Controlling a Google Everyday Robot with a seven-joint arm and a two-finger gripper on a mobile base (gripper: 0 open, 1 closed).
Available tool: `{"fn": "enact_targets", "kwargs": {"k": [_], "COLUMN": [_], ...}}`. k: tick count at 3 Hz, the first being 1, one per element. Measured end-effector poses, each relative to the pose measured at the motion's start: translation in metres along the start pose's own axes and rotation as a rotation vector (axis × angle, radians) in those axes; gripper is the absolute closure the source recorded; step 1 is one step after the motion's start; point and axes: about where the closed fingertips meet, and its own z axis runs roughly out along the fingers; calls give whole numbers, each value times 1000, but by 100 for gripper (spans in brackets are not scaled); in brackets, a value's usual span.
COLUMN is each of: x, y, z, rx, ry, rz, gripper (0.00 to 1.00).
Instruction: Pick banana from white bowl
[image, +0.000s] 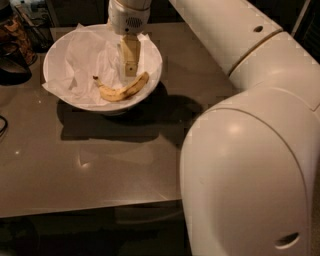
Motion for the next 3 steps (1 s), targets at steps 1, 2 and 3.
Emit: {"fn": "enact_targets", "kwargs": {"k": [1,2,3], "x": [2,3,7], "y": [3,4,7], "z": [10,17,24], "rx": [-18,-31,-46], "ry": [35,60,85], "rz": [-5,-12,-9], "gripper": [17,27,29]}}
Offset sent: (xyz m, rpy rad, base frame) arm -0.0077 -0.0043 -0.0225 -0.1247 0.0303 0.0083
